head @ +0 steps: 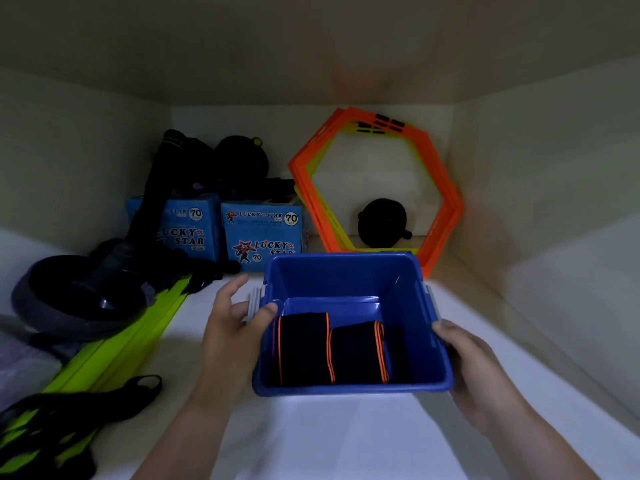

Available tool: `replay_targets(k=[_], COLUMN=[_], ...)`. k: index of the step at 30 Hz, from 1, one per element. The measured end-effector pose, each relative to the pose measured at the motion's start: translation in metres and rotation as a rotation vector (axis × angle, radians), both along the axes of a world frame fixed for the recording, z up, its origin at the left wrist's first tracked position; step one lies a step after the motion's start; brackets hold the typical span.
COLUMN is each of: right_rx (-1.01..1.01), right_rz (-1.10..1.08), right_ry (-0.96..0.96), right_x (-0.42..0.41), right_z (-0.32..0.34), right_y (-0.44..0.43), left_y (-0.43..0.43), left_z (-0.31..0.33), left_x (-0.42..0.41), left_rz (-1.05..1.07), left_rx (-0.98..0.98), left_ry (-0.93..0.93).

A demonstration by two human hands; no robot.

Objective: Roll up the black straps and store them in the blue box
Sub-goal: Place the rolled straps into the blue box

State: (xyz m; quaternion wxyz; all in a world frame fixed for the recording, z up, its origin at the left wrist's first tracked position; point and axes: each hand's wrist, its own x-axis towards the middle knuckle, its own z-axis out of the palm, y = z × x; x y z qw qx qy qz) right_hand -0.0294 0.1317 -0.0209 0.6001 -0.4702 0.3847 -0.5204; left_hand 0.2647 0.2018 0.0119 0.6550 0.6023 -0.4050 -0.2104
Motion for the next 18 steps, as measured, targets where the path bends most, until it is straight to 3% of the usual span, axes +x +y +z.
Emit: replay_targets(k=[9,18], right_rx=[0.080,0.110], right_rz=[-0.055,-0.085], right_ry=[0.065,0.154], right_x=[0.009,-0.006], right_z=[0.013,0.021], right_y=[-0.009,0.004], left_y=[-0.037,-0.023], left_z=[0.000,-0.003], left_x=[0.009,-0.007], left_rz=[-0.016,-0.009], left_rx=[0.109,0.146], left_ry=[0.185,0.206])
